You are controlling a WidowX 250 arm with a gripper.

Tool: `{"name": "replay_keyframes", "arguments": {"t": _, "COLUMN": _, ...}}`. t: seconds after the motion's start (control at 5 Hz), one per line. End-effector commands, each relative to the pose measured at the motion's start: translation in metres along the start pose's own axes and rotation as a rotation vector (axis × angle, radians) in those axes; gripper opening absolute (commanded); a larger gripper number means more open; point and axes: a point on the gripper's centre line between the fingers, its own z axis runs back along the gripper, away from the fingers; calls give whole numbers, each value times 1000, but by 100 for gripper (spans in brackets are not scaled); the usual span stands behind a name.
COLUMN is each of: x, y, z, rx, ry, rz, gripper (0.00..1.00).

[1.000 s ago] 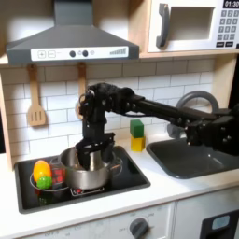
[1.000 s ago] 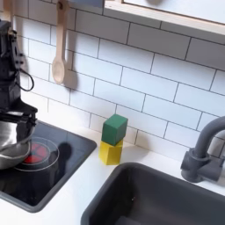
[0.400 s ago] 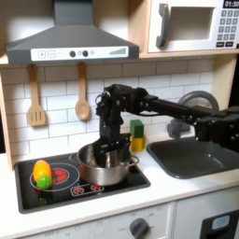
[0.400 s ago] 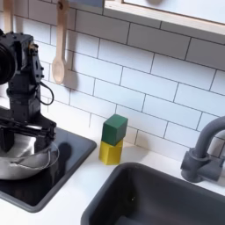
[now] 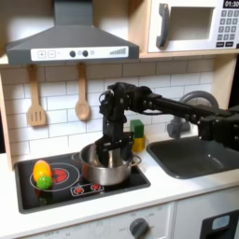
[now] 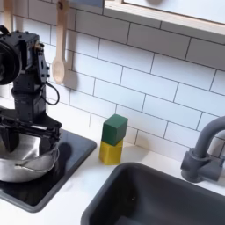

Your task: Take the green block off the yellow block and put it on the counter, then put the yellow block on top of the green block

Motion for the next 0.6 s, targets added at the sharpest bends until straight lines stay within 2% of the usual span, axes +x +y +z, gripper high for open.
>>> {"name": "replay_keyframes", "arguments": {"t": 0.0, "x": 3, "y": 11, "z": 34, "rx": 40, "ry": -81, "rz": 38, "gripper": 100}}
{"name": "replay_keyframes", "arguments": {"t": 0.2, "x": 3, "y": 10, "z": 46, "rx": 37, "ry": -103, "rz": 39, "gripper": 100}}
{"name": "replay_keyframes", "arguments": {"t": 0.4, "x": -2, "y": 16, "z": 52, "rx": 46, "ry": -100, "rz": 40, "gripper": 100}}
